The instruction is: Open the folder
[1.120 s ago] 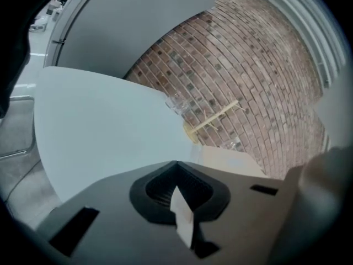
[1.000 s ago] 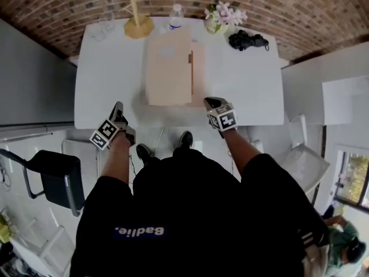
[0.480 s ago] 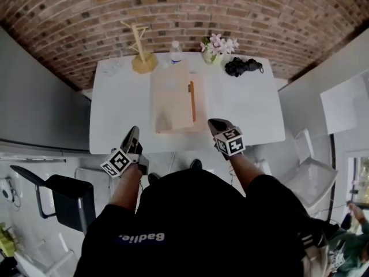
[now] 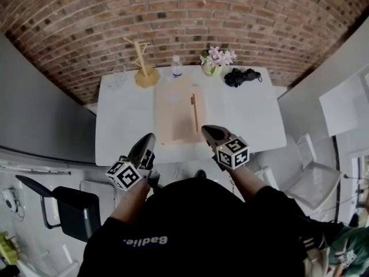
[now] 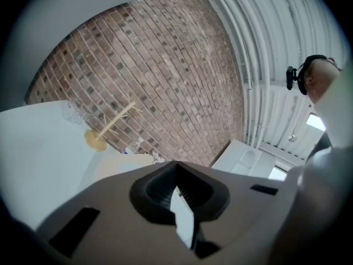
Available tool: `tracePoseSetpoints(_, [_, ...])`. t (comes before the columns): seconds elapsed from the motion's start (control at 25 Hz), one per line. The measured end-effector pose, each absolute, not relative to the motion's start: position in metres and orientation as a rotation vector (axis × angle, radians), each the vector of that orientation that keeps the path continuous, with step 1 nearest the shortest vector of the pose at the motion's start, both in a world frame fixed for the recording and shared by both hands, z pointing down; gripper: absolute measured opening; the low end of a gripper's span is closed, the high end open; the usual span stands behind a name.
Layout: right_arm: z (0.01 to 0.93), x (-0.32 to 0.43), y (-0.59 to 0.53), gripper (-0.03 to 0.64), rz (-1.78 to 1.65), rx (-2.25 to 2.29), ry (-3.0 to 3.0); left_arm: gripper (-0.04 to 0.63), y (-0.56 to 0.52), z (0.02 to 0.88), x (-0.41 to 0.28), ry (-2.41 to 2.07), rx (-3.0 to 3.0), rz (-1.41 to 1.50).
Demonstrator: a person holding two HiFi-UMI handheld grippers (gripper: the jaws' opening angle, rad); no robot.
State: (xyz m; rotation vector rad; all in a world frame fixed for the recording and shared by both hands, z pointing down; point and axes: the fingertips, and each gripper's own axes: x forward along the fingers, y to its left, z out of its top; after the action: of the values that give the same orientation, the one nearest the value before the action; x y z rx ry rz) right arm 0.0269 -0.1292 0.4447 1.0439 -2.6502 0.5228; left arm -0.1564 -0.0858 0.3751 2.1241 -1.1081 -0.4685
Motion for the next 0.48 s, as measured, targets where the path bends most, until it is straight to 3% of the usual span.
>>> tracePoseSetpoints(0.48, [0.379, -0.001, -0.103, 0.028, 0.529, 0.953, -2.817, 0.0, -0.062, 0.321, -0.118, -0.985, 2.379, -0.357])
